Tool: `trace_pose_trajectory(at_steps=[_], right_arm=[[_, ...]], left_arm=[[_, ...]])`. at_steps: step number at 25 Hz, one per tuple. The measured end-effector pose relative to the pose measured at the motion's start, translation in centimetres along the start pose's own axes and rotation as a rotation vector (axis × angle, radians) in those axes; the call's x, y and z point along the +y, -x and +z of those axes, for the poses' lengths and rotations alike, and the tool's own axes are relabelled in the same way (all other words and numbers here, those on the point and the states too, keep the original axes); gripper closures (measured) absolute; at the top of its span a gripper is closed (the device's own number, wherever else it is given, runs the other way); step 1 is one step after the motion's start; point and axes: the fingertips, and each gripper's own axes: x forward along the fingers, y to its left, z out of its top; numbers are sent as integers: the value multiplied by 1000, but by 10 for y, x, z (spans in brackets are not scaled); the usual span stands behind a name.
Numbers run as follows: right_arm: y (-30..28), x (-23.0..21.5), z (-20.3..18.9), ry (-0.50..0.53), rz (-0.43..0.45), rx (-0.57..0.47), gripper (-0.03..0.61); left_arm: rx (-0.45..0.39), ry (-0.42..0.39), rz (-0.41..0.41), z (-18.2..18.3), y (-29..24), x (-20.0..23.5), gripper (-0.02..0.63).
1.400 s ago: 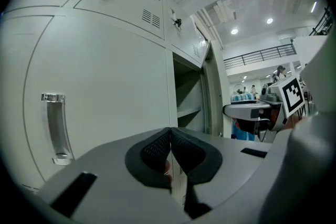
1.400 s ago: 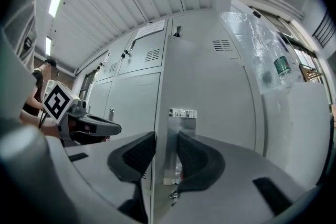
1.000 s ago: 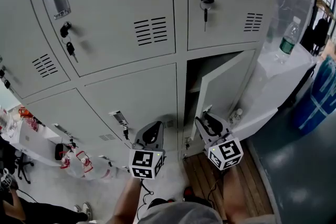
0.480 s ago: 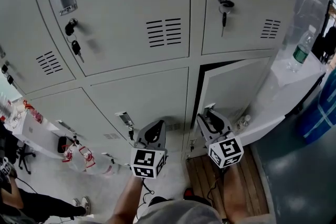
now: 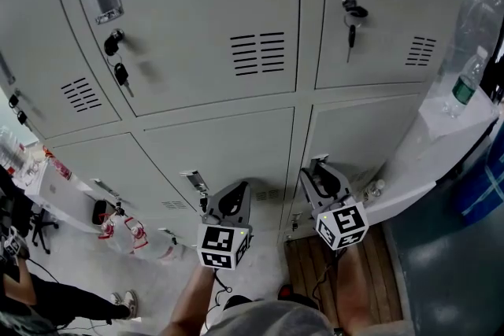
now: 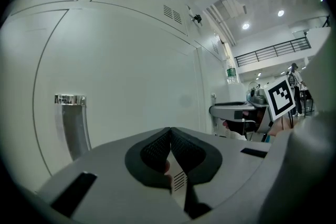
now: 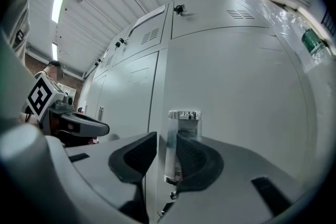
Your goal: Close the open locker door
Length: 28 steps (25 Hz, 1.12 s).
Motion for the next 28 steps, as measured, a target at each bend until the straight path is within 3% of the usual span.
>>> trace_pose_trajectory(at_steps=[28], right_arm=[[-10, -10, 3, -16, 26, -23, 462]], left_arm=[[8, -2, 54, 0, -3, 5, 591]])
